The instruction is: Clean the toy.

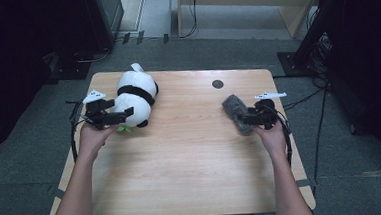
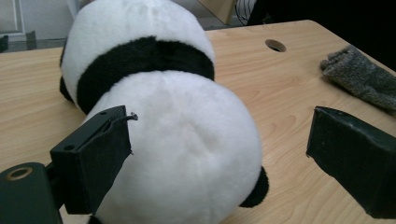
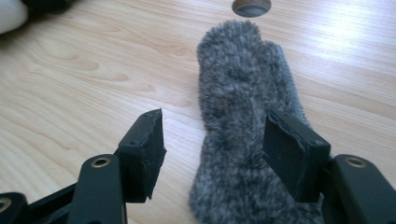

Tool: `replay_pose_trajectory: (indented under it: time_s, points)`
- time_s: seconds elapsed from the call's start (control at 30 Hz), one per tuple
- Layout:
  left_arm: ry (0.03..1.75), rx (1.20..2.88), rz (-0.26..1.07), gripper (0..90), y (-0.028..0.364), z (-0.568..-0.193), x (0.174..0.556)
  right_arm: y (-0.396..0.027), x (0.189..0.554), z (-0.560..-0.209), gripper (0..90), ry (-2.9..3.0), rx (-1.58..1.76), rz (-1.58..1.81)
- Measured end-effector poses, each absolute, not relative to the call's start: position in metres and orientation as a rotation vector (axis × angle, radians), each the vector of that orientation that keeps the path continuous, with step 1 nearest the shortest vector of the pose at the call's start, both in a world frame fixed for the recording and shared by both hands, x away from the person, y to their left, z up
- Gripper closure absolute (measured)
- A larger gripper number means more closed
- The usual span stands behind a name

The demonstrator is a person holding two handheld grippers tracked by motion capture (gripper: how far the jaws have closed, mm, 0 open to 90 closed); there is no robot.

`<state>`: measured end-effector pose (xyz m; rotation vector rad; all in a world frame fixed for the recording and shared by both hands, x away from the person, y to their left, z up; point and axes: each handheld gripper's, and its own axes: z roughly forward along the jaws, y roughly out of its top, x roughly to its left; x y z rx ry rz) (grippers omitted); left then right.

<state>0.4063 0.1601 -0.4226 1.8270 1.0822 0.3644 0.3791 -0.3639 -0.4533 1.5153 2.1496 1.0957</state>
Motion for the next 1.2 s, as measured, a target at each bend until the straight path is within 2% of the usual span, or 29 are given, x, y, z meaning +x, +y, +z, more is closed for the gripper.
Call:
replay_pose_trajectory:
  time_s: [0.7,1.2]
  points:
    - [0.932,1.943,0.267,6.8,0.098,-0.428,0.383,-0.311,0.348,-0.441,39.6,2.235,1.312,1.174]
    - [0.883,2.045,0.198,7.4,0.056,-0.456,0.373,-0.265,0.347,-0.462,41.2,2.375,1.217,1.24]
